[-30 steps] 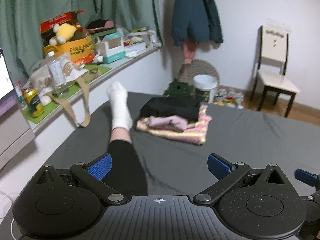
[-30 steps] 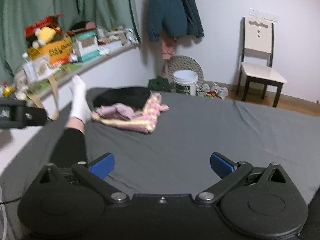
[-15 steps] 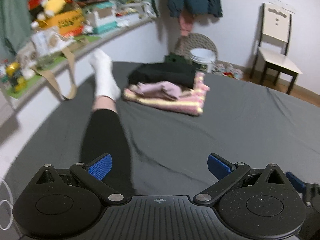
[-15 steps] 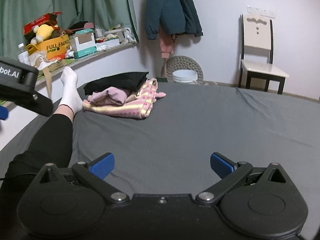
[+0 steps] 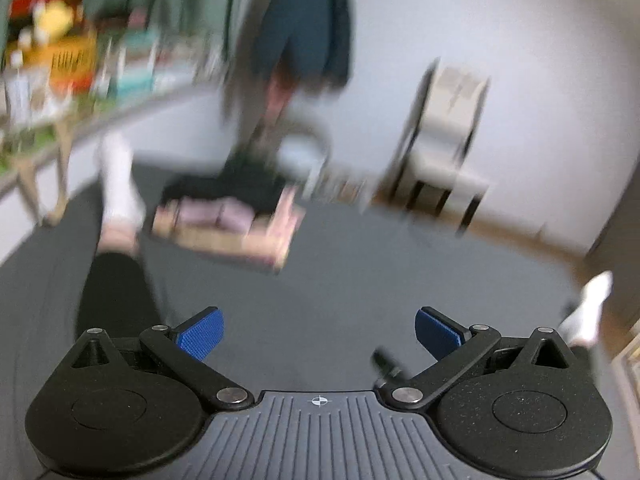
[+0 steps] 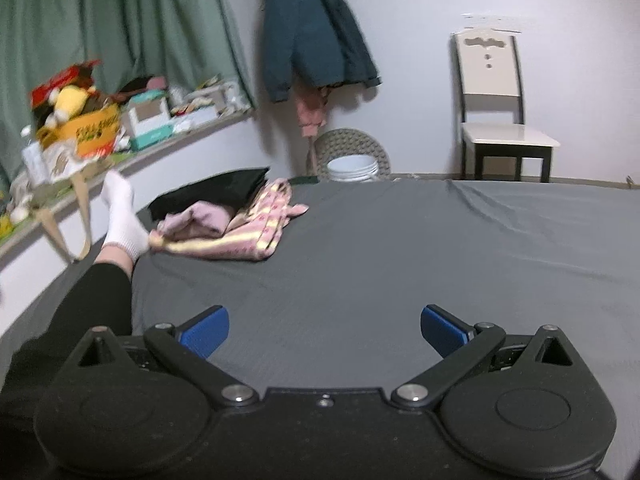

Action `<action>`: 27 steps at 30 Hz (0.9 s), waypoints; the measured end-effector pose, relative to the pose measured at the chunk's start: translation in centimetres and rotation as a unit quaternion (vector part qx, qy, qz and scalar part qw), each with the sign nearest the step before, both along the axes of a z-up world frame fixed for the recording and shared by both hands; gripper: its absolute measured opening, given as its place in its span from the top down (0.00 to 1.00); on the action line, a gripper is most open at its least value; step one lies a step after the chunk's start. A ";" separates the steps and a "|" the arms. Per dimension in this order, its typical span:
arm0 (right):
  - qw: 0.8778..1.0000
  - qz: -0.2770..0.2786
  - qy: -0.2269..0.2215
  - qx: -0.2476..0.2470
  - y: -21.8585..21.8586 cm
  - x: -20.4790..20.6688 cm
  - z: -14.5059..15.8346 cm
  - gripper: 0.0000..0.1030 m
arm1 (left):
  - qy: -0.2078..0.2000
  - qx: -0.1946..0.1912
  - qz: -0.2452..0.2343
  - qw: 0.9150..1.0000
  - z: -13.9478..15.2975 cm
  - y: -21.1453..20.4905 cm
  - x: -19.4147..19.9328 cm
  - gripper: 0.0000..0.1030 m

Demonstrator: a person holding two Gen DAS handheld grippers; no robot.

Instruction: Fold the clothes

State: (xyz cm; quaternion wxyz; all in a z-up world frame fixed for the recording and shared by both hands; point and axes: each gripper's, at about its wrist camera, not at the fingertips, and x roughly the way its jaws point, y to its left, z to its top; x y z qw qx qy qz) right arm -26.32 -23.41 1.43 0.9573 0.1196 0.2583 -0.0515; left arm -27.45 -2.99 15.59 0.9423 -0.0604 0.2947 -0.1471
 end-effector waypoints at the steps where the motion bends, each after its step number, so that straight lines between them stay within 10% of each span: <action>1: 1.000 -0.002 -0.002 0.008 -0.3 -0.2 0.0 0.00 | -0.037 -0.023 -0.002 0.999 0.7 0.8 -1.9 0.01; 7: 0.998 -0.001 0.001 0.059 -1.7 -0.7 -0.7 0.00 | -0.005 -0.090 -0.005 0.996 2.6 6.0 -8.2 0.01; 15: 0.999 -0.010 0.001 0.049 -1.5 -1.0 -1.1 0.00 | 0.040 0.076 0.144 0.986 7.2 17.2 -15.6 0.01; 20: 0.999 -0.008 0.008 0.039 -0.9 -0.8 -1.4 0.00 | 0.100 0.118 0.326 0.933 9.6 25.1 -20.9 0.01; 27: 0.999 -0.006 0.023 0.032 -0.8 -0.8 -2.0 0.00 | 0.230 0.146 0.530 0.803 7.0 31.8 -29.6 0.01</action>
